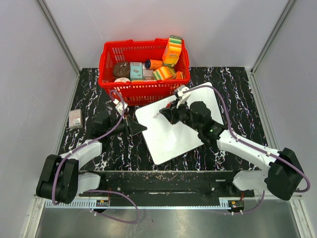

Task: Write a sentence on the whiteboard
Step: Write on the whiteboard with the whiteboard marker without the cap.

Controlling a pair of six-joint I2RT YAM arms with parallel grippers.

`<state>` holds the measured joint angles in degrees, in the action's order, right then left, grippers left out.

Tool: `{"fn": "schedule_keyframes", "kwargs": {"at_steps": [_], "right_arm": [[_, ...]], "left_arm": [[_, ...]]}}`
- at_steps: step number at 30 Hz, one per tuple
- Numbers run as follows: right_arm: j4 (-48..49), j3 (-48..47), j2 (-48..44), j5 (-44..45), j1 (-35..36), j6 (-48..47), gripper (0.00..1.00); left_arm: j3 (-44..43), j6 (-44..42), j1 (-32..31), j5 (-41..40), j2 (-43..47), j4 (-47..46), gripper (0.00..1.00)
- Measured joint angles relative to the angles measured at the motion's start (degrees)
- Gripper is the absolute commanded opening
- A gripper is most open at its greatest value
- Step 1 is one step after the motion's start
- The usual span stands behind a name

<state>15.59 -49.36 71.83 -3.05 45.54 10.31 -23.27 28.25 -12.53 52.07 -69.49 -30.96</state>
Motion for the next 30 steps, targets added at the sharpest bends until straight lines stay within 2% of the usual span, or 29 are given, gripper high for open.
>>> {"fn": "schedule_keyframes", "kwargs": {"at_steps": [12,30], "right_arm": [[0.1,-1.8,1.4,3.6,0.2,0.0,0.0],[-0.9,-1.4,-0.7,0.3,0.2,-0.1,0.0]], "left_arm": [[-0.2,0.0,0.0,-0.2,-0.4,0.5,0.0],[-0.4,-0.4,-0.2,-0.2,-0.4,0.6,0.0]]}}
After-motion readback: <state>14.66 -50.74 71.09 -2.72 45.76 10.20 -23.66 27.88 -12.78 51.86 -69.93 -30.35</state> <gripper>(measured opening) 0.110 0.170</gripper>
